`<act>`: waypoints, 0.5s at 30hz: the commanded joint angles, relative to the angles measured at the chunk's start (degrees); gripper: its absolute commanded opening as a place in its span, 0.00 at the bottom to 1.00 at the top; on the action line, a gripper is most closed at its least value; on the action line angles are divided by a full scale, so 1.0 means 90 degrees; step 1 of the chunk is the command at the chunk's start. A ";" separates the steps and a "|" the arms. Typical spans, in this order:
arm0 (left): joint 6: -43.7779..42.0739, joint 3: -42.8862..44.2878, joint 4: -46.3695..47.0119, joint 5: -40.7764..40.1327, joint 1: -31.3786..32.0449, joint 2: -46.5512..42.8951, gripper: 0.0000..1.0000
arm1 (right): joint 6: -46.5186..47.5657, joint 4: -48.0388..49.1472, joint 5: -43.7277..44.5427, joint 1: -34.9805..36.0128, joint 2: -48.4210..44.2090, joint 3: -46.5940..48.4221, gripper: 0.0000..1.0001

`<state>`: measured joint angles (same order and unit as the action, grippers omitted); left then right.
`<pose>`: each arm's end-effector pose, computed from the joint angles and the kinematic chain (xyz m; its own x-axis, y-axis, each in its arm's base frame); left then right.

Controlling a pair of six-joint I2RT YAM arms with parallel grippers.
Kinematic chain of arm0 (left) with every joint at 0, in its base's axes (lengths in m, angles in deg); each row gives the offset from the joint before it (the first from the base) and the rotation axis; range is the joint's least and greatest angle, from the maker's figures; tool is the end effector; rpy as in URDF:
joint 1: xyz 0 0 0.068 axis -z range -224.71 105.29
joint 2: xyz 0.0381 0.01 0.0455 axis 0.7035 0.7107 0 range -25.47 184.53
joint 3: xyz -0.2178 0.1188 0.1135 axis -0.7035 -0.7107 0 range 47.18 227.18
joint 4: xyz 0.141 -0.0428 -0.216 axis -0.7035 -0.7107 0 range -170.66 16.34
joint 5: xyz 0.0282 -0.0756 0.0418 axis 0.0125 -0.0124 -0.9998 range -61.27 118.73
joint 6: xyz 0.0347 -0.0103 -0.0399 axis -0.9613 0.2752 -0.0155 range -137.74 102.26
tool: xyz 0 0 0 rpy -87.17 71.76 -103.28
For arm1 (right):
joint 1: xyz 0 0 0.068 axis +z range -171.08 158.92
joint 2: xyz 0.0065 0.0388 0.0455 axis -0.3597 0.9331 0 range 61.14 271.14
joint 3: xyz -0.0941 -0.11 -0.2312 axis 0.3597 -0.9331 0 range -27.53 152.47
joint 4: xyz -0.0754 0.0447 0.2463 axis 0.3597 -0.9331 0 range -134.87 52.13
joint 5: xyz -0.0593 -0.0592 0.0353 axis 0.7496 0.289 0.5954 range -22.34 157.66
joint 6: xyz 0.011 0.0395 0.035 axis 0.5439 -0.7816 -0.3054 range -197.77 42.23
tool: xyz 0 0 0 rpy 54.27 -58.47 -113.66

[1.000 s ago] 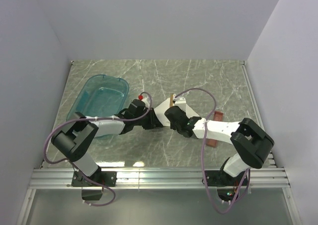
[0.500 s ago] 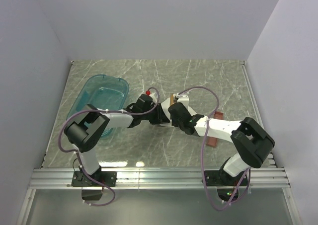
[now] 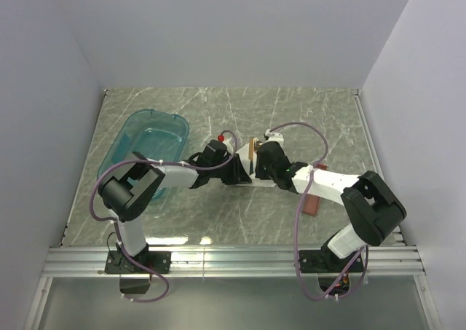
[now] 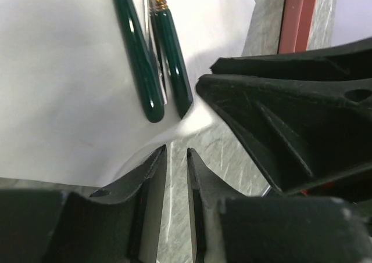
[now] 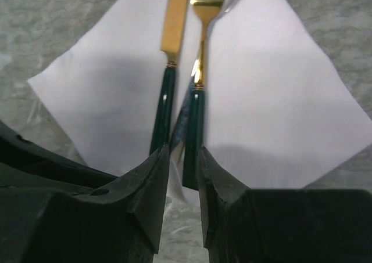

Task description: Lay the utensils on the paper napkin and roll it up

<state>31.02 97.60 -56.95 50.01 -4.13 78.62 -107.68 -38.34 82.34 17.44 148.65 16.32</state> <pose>0.2676 -0.2462 0.1433 -0.9224 -0.1325 -0.3627 0.2014 0.6364 -0.7446 0.2442 0.1829 0.1760 -0.7016 0.0580 -0.7102 -0.1273 0.9704 0.2050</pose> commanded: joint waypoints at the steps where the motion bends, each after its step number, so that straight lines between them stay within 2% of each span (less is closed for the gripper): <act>1: -0.0085 0.0199 0.0321 0.0136 0.0091 0.0055 0.27 | 0.0169 0.0501 -0.0682 -0.0168 -0.0357 -0.0087 0.35; 5: -0.0104 0.0219 0.0302 0.0068 0.0101 0.0104 0.27 | 0.0081 0.0463 -0.0869 -0.0441 -0.0552 -0.0195 0.37; 12: -0.0241 0.0482 -0.0020 -0.0235 0.0101 0.0211 0.28 | 0.0218 -0.0074 -0.1074 -0.0550 -0.0904 -0.0078 0.34; 15: -0.0251 0.0580 -0.0079 -0.0284 0.0101 0.0328 0.28 | 0.0189 -0.0240 -0.1191 -0.0550 -0.1021 -0.0049 0.29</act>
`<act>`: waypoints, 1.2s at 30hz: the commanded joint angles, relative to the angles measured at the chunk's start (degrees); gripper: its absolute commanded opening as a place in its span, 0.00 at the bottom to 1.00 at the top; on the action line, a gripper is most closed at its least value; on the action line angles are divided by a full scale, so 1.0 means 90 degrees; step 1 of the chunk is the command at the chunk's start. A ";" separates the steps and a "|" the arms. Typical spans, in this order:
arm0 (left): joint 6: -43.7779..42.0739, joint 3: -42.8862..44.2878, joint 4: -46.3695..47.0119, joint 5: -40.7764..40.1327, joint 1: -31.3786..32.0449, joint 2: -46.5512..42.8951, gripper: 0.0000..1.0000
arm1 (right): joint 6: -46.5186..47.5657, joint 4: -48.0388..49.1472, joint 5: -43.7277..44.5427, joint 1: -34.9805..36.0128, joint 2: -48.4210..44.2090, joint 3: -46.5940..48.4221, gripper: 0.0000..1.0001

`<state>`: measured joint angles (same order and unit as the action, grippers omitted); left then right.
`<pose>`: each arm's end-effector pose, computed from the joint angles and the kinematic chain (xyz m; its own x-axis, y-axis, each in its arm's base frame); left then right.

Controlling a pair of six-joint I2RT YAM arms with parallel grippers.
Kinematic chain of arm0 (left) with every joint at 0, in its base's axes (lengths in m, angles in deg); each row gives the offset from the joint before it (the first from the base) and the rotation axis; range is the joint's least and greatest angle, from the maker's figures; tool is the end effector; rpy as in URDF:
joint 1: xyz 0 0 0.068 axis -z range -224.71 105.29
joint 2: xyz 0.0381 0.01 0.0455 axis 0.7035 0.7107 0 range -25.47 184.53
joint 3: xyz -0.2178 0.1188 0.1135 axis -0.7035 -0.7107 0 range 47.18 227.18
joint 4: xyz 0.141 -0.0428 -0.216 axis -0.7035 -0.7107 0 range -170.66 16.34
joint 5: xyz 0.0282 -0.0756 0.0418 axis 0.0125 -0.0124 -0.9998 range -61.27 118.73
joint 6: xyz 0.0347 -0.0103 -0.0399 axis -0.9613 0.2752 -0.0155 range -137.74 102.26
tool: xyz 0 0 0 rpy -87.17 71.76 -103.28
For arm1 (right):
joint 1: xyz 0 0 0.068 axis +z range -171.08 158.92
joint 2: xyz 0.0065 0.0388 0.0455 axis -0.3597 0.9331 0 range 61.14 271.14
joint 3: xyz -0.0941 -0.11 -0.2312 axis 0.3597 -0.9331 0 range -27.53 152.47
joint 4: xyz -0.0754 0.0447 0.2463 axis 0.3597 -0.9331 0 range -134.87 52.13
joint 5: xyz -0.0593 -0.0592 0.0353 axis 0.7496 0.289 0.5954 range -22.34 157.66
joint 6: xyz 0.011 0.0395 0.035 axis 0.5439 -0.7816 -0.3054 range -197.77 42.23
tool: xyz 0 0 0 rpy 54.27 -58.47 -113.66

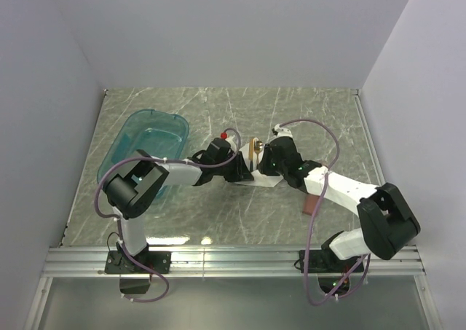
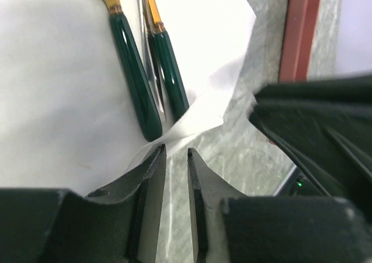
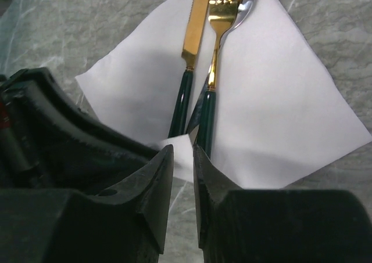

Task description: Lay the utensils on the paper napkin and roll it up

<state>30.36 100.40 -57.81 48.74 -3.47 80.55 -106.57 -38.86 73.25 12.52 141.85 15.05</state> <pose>0.2737 -0.2561 0.1438 -0.9159 -0.1271 -0.3807 0.2146 0.6465 -0.7321 0.2451 0.1587 0.2009 -0.6954 0.1135 -0.7096 -0.1744 0.9312 0.3199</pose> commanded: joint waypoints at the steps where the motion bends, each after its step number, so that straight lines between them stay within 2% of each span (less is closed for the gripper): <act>1: -0.0178 0.0279 -0.0023 -0.0182 0.0028 0.0134 0.28 | 0.0046 -0.0250 -0.0220 -0.0003 -0.0295 0.0083 0.27; 5: -0.0149 0.0231 -0.0024 -0.0348 0.0028 0.0125 0.27 | -0.0101 -0.0095 -0.0454 0.0016 -0.0218 -0.0083 0.23; 14: -0.0061 0.0054 0.0035 -0.0475 0.0028 0.0036 0.29 | -0.0218 0.0101 -0.0503 0.0143 0.0349 -0.0181 0.22; 36: 0.0017 -0.0082 0.0162 -0.0183 0.0038 -0.0266 0.32 | -0.0277 -0.0085 0.0034 0.0172 0.0876 -0.0084 0.21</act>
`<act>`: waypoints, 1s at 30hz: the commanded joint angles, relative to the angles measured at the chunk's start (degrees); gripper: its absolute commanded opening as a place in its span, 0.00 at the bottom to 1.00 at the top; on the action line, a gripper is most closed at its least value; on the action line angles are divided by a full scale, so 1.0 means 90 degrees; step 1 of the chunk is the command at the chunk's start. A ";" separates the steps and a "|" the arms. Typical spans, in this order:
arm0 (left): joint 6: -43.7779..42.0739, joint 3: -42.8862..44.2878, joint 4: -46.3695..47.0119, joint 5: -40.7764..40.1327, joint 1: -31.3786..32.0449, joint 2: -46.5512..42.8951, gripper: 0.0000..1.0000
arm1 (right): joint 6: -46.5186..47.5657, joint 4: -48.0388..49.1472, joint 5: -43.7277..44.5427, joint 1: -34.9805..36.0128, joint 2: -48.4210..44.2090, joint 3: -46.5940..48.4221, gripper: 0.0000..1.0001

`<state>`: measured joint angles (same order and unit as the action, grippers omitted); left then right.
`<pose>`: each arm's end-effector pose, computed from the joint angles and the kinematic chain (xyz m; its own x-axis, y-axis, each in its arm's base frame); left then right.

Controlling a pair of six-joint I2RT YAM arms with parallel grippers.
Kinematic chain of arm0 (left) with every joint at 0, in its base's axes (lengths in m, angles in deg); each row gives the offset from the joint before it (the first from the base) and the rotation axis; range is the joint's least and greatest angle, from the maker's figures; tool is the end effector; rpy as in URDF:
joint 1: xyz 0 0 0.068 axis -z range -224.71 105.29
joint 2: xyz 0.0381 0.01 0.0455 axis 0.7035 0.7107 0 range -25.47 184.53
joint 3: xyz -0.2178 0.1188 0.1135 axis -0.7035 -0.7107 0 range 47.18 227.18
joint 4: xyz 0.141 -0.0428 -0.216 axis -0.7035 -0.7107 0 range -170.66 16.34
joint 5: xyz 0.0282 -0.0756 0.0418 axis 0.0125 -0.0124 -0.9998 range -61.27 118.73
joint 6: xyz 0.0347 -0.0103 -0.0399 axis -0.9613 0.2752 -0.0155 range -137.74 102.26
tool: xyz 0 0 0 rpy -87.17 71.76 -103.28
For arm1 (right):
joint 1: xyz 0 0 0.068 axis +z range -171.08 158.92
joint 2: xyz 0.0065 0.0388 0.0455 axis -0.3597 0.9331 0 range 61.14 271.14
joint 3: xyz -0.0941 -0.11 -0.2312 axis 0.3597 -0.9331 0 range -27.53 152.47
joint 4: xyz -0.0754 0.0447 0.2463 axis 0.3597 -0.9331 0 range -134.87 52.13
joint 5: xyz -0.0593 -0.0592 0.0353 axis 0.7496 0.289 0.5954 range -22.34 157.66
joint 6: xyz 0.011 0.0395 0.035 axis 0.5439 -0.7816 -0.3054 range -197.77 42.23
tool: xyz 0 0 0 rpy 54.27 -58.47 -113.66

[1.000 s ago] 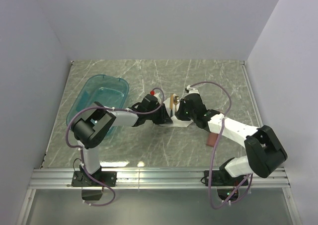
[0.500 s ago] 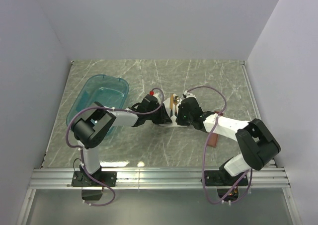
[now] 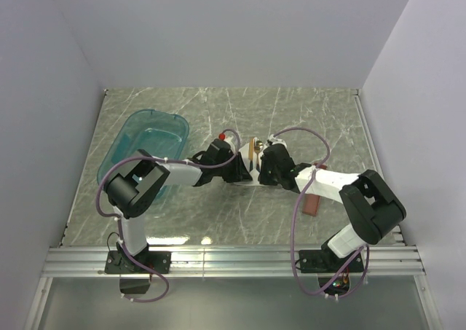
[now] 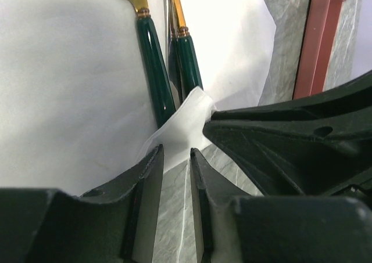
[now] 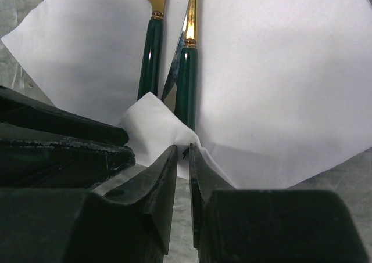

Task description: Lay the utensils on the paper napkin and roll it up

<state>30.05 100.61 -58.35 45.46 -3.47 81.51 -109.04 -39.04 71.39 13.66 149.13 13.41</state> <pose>0.2758 -0.2554 0.1377 -0.9062 -0.1488 -0.3958 0.1937 0.6860 -0.7014 0.2434 0.1659 0.1572 -0.8004 0.0752 -0.5948 -0.1376 0.9425 0.3044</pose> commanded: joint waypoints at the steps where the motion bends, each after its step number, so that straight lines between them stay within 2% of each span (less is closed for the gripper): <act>1: 0.0071 -0.0136 0.0242 0.0201 0.0067 -0.0431 0.32 | -0.0003 -0.0075 0.0250 0.0036 0.0048 0.0108 0.21; 8: 0.0032 -0.0116 0.0174 0.0201 0.0194 -0.0646 0.32 | -0.0032 -0.0231 0.0289 0.0046 -0.0137 0.0147 0.21; 14: 0.0012 -0.0087 0.0222 0.0192 0.0204 -0.0334 0.31 | -0.0158 -0.0358 0.0308 0.0046 -0.0244 0.0196 0.21; 17: 0.0041 -0.0116 0.0291 0.0201 0.0204 -0.0188 0.31 | -0.0373 -0.0582 0.0444 0.0046 -0.0420 0.0313 0.26; 20: 0.0003 -0.0097 0.0281 0.0182 0.0194 -0.0109 0.31 | -0.0879 -0.1029 0.0921 -0.0041 -0.0605 0.0469 0.37; 24: -0.0056 -0.0077 0.0223 0.0133 0.0194 -0.0119 0.31 | -0.2147 -0.1462 0.1207 -0.0334 -0.0704 0.0422 0.46; 30: -0.0115 -0.0106 0.0164 0.0055 0.0194 -0.0158 0.31 | -0.3233 -0.1472 0.1207 -0.0745 -0.0684 0.0157 0.51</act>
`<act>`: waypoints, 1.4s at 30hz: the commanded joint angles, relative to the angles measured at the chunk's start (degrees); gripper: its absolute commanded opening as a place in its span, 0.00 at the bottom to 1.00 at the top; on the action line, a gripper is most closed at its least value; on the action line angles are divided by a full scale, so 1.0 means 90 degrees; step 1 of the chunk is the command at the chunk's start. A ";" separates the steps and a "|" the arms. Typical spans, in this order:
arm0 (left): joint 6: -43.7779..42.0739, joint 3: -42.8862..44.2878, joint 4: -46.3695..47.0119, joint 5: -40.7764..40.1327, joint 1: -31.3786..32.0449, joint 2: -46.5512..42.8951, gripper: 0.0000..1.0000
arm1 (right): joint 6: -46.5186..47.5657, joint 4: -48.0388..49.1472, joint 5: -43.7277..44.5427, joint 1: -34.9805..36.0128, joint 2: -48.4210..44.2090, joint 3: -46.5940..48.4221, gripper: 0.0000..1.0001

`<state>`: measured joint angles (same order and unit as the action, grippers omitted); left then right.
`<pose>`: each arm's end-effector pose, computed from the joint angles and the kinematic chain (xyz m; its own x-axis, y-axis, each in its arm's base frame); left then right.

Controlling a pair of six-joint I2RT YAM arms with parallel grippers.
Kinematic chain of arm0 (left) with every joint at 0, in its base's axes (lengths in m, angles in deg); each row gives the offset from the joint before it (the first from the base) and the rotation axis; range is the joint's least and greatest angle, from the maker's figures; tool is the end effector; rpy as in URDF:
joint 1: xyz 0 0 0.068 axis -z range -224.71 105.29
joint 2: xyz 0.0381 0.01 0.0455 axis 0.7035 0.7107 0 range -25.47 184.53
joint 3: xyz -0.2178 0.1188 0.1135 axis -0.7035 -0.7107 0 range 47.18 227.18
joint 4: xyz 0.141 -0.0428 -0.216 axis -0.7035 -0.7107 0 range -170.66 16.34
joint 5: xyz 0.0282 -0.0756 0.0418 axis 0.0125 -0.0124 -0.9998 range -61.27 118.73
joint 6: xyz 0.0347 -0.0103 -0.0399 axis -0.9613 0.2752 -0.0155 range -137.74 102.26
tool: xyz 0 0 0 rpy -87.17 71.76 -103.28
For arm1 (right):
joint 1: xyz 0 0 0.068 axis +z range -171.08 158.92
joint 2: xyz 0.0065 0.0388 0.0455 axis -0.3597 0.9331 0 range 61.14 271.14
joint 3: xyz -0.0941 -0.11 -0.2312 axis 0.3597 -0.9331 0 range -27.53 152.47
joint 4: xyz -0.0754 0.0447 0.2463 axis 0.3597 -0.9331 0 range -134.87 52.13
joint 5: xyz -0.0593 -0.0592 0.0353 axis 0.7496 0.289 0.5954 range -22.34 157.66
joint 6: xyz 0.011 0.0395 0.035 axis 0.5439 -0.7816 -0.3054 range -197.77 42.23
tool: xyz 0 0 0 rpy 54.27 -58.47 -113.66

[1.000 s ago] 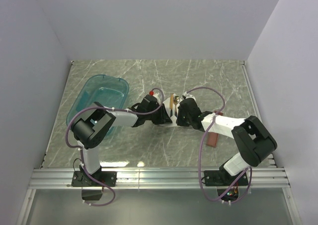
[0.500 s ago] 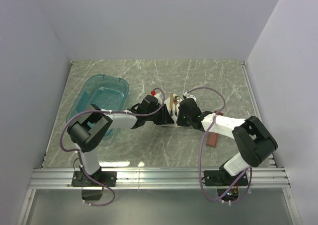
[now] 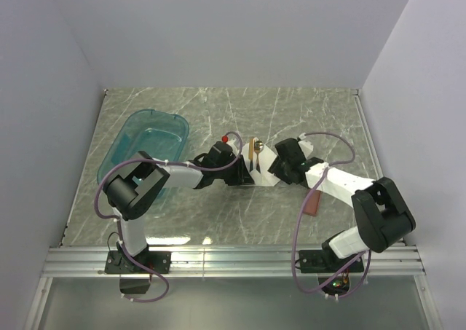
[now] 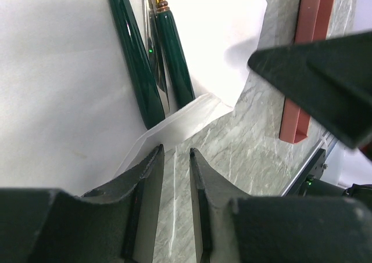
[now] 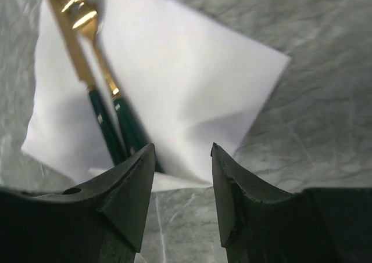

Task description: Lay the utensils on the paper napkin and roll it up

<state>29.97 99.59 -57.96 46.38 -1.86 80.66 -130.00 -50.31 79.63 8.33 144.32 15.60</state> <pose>0.2652 -0.2607 0.1387 -0.9128 -0.1148 -0.3920 0.2199 0.6707 -0.7083 0.2484 0.1315 0.1776 -0.7159 0.4840 -0.5031 0.3193 0.8679 0.3806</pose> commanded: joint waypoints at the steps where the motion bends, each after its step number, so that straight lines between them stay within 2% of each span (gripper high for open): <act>1: -0.0105 0.0008 0.0130 -0.0047 0.0014 -0.0073 0.31 | -0.0983 -0.0228 0.0417 -0.0162 -0.0131 -0.0095 0.52; 8: -0.0144 0.0125 0.0032 -0.0047 0.0014 -0.0093 0.31 | -0.1530 -0.0209 0.0603 -0.0172 0.0006 -0.0252 0.53; 20: -0.0222 0.0456 -0.0270 -0.0223 0.0014 -0.0102 0.31 | -0.1707 0.0220 0.0887 -0.0231 0.0055 -0.0564 0.54; 27: -0.0242 0.0593 -0.0378 -0.0281 0.0014 0.0015 0.31 | -0.1600 0.0660 0.1014 -0.0250 0.0143 -0.0672 0.50; 30: -0.0251 0.0633 -0.0426 -0.0320 0.0014 0.0063 0.31 | -0.1502 0.0875 0.1034 -0.0250 0.0162 -0.0749 0.45; 37: -0.0300 0.0759 -0.0544 -0.0408 0.0014 0.0132 0.31 | -0.1043 0.1547 0.0994 -0.0250 0.0046 -0.0994 0.22; 40: -0.0320 0.0779 -0.0612 -0.0447 0.0014 0.0142 0.31 | -0.0780 0.1831 0.0995 -0.0240 -0.0149 -0.1101 0.15; 42: -0.0320 0.0799 -0.0612 -0.0467 0.0014 0.0142 0.30 | -0.0516 0.1997 0.0907 -0.0221 -0.0295 -0.1179 0.14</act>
<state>28.39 104.74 -63.05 43.30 -1.86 81.64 -138.57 -37.09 86.23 6.60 145.04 6.09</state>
